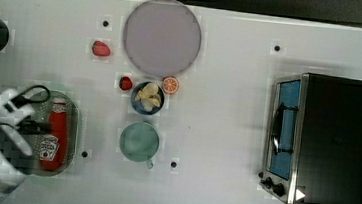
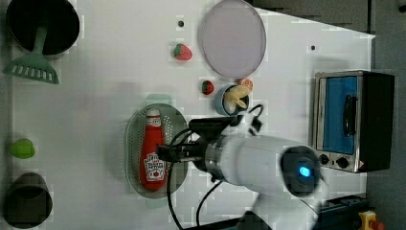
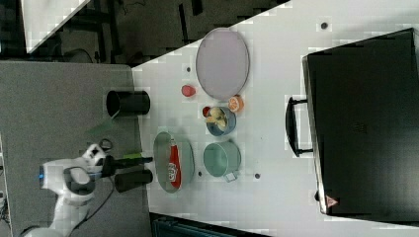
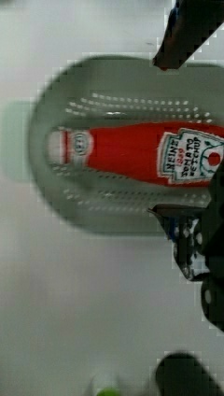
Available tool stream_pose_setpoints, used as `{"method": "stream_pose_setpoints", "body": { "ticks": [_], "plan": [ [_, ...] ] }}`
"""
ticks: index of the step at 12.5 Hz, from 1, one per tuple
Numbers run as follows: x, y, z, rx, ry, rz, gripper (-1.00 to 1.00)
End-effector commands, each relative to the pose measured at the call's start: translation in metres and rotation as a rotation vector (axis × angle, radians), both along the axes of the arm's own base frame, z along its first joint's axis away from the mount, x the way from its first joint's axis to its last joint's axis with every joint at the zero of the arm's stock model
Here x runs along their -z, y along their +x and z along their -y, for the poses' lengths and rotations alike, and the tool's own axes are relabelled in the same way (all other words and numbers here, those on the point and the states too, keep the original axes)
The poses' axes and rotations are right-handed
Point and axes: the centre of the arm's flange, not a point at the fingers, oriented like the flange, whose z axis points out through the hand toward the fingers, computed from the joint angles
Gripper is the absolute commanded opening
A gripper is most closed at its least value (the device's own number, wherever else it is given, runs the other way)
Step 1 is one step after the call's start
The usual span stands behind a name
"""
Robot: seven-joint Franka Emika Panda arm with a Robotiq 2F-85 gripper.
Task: Pick ketchup from strainer and place it on the table
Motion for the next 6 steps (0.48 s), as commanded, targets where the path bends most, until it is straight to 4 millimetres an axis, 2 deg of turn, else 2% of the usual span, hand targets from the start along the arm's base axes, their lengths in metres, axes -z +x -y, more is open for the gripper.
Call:
{"method": "stream_pose_setpoints", "body": {
  "ticks": [1,6],
  "plan": [
    [0.042,-0.007,0.002,0.067,0.003,-0.029,1.0],
    [0.105,-0.012,-0.004,0.098,0.014,-0.025,1.0]
  ]
}}
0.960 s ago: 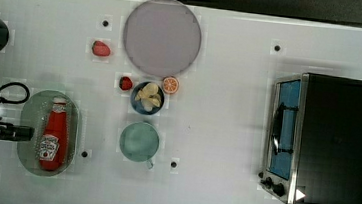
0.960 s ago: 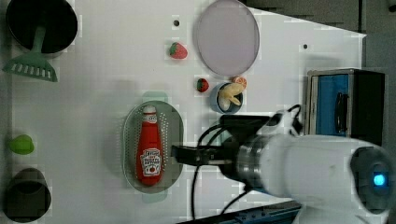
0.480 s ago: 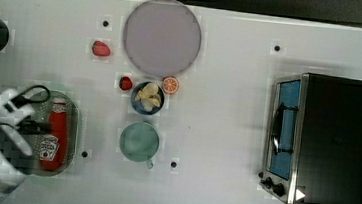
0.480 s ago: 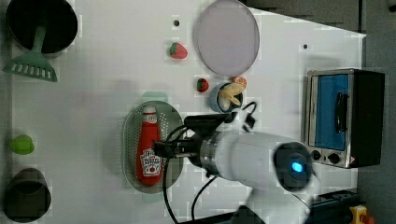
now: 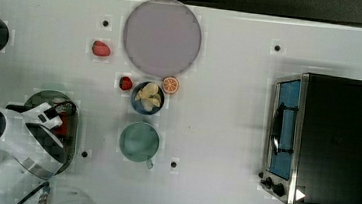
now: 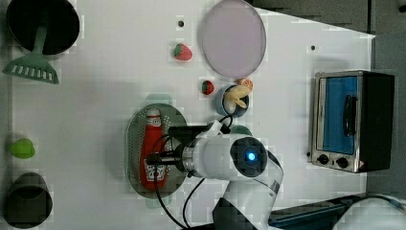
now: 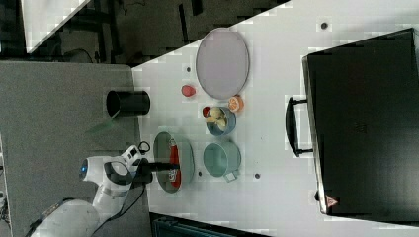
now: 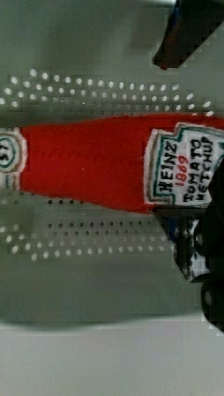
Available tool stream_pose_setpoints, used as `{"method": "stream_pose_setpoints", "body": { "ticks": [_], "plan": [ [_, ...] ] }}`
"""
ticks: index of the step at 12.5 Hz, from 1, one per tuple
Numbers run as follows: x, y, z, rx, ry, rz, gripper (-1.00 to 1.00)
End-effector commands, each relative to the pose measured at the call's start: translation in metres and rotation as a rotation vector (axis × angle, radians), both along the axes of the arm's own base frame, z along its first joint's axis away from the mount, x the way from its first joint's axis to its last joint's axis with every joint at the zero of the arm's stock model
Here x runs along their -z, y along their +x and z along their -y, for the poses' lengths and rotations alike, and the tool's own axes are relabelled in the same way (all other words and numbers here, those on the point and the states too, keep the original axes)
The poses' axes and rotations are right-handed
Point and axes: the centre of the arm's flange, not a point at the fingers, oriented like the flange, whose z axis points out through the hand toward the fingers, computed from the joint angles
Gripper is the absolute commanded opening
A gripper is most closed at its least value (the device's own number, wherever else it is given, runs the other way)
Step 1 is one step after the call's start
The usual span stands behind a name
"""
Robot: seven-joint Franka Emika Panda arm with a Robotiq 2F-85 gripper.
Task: Pick ketchup from strainer and place it on the table
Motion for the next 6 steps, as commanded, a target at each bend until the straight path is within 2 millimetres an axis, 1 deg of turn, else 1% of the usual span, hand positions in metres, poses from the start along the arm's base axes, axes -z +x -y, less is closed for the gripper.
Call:
{"method": "stream_pose_setpoints", "body": {
  "ticks": [1,4,5,6],
  "plan": [
    [-0.001,0.007,-0.014,0.072,0.026,0.086,1.0],
    [0.016,0.002,-0.024,0.106,0.06,0.079,1.0],
    [0.02,0.002,-0.023,0.106,0.053,0.073,0.91],
    [0.023,0.003,-0.021,0.103,0.043,0.076,0.68]
  ]
}}
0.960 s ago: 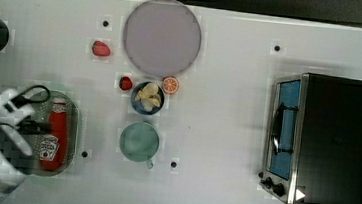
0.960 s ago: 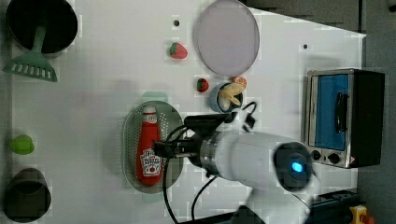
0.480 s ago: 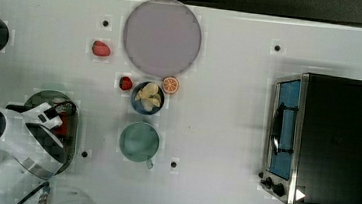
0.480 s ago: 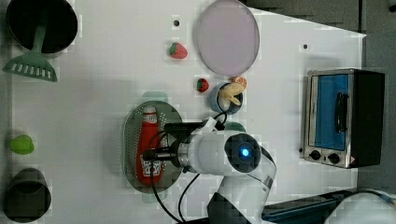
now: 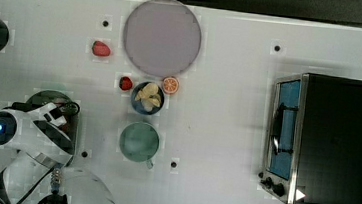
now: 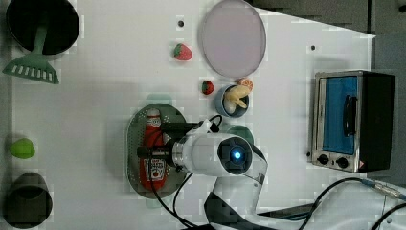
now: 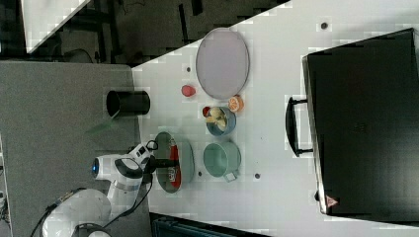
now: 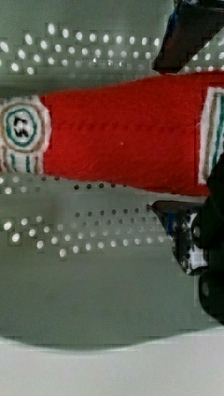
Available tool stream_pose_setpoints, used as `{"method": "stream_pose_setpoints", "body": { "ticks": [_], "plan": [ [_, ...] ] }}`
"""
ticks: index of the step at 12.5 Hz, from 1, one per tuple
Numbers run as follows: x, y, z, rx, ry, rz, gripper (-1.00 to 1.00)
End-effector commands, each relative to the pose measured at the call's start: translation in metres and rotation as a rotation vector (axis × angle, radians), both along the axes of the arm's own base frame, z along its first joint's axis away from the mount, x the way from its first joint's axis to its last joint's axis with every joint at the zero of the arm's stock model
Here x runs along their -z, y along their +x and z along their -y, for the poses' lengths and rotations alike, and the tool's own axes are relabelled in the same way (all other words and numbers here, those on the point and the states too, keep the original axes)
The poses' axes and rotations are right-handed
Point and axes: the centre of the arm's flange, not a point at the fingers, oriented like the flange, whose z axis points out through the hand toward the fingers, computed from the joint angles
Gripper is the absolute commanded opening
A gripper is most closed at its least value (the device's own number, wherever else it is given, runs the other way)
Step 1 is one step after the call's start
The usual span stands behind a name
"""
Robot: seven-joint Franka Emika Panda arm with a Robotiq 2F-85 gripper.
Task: Pick ketchup from strainer and place it on the table
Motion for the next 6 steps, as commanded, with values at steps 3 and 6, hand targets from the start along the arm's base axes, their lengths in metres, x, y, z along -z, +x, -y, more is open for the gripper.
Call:
{"method": "stream_pose_setpoints", "body": {
  "ticks": [3,6],
  "plan": [
    [-0.021,-0.001,-0.017,0.041,0.014,0.058,0.13],
    [-0.066,0.0,-0.023,0.083,0.056,0.084,0.13]
  ]
}}
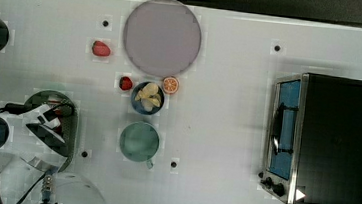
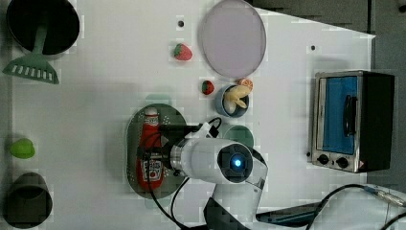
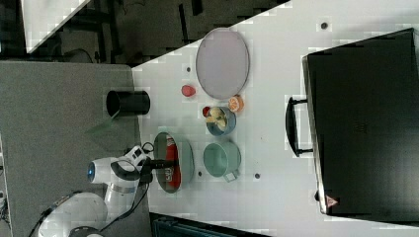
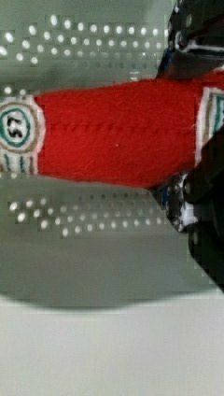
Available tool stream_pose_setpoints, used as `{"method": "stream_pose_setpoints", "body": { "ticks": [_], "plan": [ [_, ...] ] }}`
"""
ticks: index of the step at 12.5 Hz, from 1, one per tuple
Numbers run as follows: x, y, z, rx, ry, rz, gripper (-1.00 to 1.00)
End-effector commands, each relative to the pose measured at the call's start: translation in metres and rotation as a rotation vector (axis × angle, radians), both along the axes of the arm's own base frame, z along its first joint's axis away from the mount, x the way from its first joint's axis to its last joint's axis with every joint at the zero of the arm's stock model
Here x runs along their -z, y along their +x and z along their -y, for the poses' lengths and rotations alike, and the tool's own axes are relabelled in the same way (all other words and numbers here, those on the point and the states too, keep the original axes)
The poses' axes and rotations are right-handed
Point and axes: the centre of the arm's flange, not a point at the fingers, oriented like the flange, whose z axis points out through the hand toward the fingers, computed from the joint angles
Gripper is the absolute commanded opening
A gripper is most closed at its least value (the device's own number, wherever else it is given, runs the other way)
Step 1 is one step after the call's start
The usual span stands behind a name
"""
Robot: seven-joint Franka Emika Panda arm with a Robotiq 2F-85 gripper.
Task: Pick ketchup from strainer and place it on the table
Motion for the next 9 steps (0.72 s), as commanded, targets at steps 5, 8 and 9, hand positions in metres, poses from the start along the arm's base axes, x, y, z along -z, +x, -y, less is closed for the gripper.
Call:
{"method": "stream_pose_setpoints", "body": {
  "ticks": [5,8,9],
  "plan": [
    [-0.149,0.008,-0.021,0.148,0.078,-0.066,0.13],
    [-0.197,0.037,-0.006,0.064,0.039,-0.102,0.13],
    [-0.211,0.05,0.004,0.055,0.029,-0.102,0.13]
  ]
}}
